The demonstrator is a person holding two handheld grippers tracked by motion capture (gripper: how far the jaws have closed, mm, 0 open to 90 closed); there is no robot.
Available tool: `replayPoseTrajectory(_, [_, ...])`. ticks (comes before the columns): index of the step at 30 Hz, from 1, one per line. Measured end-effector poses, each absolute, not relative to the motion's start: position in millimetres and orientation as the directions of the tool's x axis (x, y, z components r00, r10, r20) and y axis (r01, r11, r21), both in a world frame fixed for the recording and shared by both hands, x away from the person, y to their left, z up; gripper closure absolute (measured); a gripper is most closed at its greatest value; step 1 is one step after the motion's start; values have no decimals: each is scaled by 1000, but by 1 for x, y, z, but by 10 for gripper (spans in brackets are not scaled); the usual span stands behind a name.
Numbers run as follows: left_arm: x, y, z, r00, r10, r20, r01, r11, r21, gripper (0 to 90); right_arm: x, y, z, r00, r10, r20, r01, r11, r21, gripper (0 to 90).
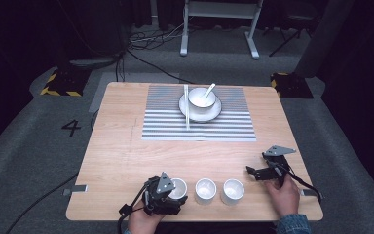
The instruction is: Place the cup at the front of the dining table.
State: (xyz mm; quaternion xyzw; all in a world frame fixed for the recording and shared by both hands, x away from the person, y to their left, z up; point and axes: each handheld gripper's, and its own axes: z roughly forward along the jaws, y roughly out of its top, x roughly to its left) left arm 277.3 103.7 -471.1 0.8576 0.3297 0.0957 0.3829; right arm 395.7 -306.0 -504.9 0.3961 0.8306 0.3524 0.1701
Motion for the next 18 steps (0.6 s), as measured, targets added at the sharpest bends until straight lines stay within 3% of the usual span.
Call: replayPoseTrajectory(18, [295, 111, -442, 771, 630, -94, 507, -519, 688, 268, 396, -306, -505, -633, 774, -1, 537, 441, 719, 53])
